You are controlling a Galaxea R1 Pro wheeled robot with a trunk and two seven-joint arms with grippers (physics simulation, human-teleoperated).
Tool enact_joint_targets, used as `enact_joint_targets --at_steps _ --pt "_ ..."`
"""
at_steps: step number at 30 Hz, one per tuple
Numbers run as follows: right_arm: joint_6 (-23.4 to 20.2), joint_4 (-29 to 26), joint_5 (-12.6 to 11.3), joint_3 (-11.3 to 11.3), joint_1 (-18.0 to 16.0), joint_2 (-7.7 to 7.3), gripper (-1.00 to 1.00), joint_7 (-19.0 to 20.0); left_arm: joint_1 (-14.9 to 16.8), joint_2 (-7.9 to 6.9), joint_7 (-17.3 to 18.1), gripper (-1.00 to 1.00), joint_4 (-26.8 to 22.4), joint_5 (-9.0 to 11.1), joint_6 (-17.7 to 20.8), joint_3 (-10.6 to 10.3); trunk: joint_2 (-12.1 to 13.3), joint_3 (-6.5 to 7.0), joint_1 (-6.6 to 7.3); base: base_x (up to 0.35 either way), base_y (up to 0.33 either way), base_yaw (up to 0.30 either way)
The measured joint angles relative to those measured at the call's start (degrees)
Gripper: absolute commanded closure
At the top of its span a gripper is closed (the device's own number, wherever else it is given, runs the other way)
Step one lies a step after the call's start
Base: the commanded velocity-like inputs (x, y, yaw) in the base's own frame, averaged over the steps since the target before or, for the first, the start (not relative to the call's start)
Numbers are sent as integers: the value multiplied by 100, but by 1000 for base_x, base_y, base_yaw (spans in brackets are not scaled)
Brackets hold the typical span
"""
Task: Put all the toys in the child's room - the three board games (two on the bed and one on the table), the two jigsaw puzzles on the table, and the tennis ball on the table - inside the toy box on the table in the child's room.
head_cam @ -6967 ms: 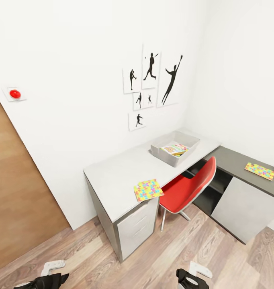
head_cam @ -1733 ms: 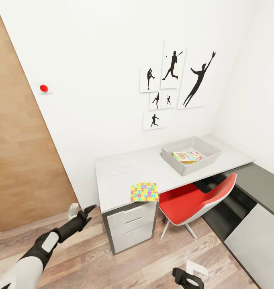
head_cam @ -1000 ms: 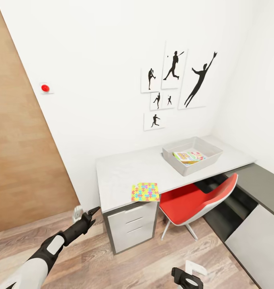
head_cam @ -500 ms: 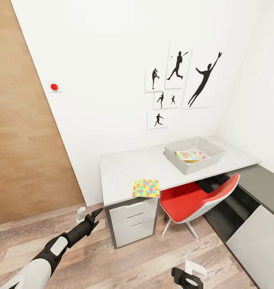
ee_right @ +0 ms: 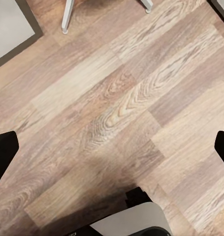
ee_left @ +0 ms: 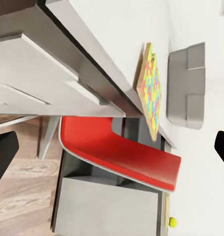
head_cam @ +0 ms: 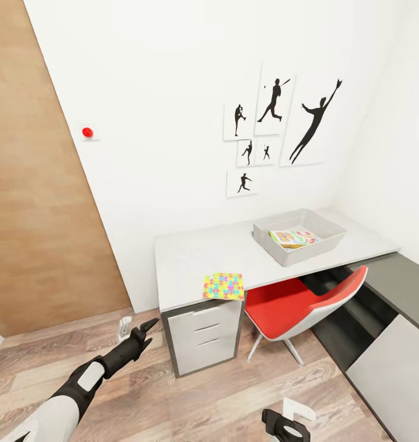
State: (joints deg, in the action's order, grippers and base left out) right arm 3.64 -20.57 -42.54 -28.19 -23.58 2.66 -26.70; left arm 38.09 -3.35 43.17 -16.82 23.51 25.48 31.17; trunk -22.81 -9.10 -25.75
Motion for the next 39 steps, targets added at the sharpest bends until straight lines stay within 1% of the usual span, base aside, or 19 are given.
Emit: enact_joint_targets --at_steps 7,10,16,30,39 --pt "-4 1 -1 -2 0 0 -100 -1 0 6 2 -100 0 -7 -1 -1 0 0 0 -18 -19 239" --pt "-5 0 -1 -3 0 1 -100 0 0 9 0 -100 0 -2 -1 0 1 1 1 29 -114 94" --pt "-5 -1 4 -9 0 1 -100 2 0 24 -1 -100 1 2 -1 0 0 0 1 17 -207 19" --pt "-5 0 4 -46 0 0 -100 1 0 28 -1 -100 0 -7 0 -4 1 0 1 10 -30 1" --pt "-5 -1 5 -52 0 0 -100 0 0 28 -1 -100 1 -7 -1 -1 1 0 1 94 -123 0"
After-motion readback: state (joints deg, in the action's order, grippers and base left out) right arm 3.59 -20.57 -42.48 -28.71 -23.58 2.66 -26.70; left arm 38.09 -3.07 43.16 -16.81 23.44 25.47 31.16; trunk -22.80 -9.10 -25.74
